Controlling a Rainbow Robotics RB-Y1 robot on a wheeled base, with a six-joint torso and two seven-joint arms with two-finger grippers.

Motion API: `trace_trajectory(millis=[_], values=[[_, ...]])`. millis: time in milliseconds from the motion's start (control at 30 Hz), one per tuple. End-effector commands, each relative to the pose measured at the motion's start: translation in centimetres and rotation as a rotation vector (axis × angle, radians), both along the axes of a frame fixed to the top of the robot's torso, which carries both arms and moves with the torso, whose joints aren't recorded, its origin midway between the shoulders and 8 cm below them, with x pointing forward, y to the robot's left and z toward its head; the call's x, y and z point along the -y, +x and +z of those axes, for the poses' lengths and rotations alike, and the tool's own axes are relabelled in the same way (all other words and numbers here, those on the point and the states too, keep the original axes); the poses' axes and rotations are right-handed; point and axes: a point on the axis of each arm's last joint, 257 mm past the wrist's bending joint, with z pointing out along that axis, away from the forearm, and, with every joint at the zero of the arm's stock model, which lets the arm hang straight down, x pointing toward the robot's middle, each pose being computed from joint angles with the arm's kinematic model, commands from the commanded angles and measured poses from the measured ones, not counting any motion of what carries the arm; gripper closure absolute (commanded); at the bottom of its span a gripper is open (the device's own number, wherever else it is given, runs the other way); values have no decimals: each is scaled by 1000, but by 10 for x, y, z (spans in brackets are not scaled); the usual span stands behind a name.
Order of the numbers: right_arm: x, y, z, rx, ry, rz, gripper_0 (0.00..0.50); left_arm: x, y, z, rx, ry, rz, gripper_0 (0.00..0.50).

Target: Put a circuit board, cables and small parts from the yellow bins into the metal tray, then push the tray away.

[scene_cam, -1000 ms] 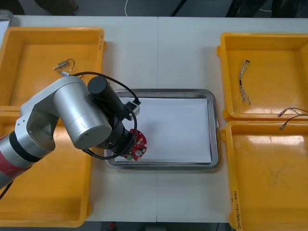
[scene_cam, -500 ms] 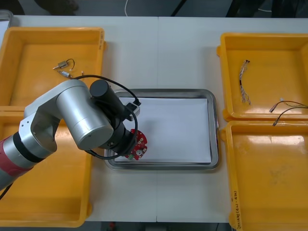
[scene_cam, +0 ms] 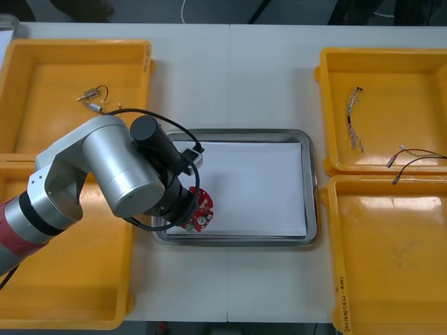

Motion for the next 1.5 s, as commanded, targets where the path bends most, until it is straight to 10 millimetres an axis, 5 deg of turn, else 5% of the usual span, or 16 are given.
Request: trace_trajectory(millis=[33,400,767,1067,1500], values=[[-5,-1,9,28,-92,82,500,16,8,14,28,-49,59,0],[-8,0,9,29,-103,97,500,19,7,20,34,-64,68,0],[-27,9,10,38,-121,157,500,7,-6,76,42,-89,92,0],[-62,18,5,28,-160,271,500,-31,-2,122,68,-93,181,0],[-145,33,2,46,-187,509,500,-95,41,174,153,-195,394,0]])
